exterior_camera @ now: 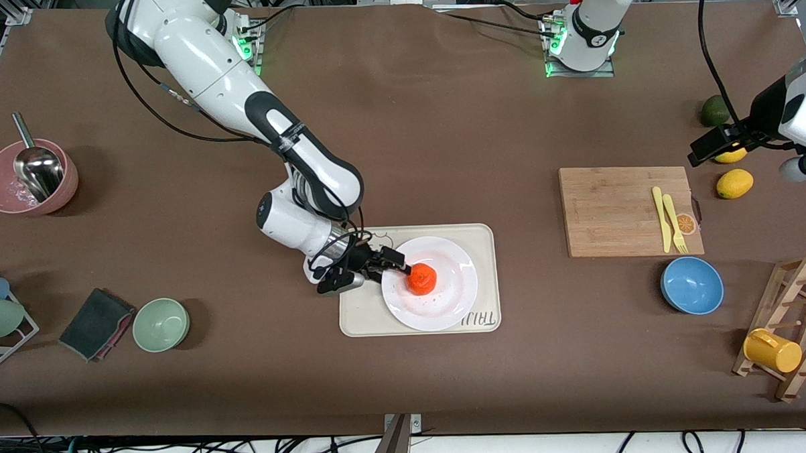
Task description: Place orange and plate with both arms
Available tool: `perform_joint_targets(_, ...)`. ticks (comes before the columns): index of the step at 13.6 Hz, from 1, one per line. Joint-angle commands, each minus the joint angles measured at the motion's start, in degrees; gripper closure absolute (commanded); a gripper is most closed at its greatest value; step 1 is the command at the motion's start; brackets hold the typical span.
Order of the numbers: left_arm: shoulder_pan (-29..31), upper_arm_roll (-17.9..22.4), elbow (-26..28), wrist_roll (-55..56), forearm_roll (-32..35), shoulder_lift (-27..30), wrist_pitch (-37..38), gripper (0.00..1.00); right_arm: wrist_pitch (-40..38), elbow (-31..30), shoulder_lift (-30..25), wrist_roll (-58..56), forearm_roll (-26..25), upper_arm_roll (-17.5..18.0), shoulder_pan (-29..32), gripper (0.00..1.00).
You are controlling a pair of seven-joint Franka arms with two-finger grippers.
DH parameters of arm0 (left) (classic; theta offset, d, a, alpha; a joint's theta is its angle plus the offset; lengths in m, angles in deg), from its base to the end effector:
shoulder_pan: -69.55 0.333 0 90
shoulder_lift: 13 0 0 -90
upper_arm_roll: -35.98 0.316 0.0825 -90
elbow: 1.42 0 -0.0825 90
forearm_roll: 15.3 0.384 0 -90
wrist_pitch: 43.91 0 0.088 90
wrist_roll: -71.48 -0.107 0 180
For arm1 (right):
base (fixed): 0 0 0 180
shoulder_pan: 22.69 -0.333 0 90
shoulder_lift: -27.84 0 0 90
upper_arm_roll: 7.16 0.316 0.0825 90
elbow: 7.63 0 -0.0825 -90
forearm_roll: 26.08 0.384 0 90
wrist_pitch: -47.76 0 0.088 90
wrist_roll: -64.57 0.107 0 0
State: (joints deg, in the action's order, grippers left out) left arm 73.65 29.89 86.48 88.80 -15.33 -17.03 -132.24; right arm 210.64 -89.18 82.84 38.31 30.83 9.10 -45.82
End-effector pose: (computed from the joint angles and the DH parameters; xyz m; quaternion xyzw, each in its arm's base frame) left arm 0.5718 -0.0178 0.5998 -0.9906 -0.1333 0.0314 0.0013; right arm 0.6278 0.3965 0.1600 -0.9259 -0.0283 -0.1407 0.3496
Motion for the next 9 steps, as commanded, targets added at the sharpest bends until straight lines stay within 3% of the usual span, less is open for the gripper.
perform_joint_targets(1,-0.23,0.20,-1.50,-0.54,0.64,-0.62,0.44,0.00,-1.24,-1.42,-1.91,1.30,-7.31,-1.31,-0.78,0.00)
perform_joint_targets(4,-0.23,0.20,-1.50,-0.54,0.64,-0.62,0.44,0.00,-9.57,0.51,-2.87,1.39,-19.95,-2.80,0.01,0.00)
perform_joint_targets(9,-0.15,0.20,-1.59,-0.54,0.64,-0.62,0.44,0.00,-28.81,2.79,-8.32,3.76,-37.18,-11.05,-0.43,0.00)
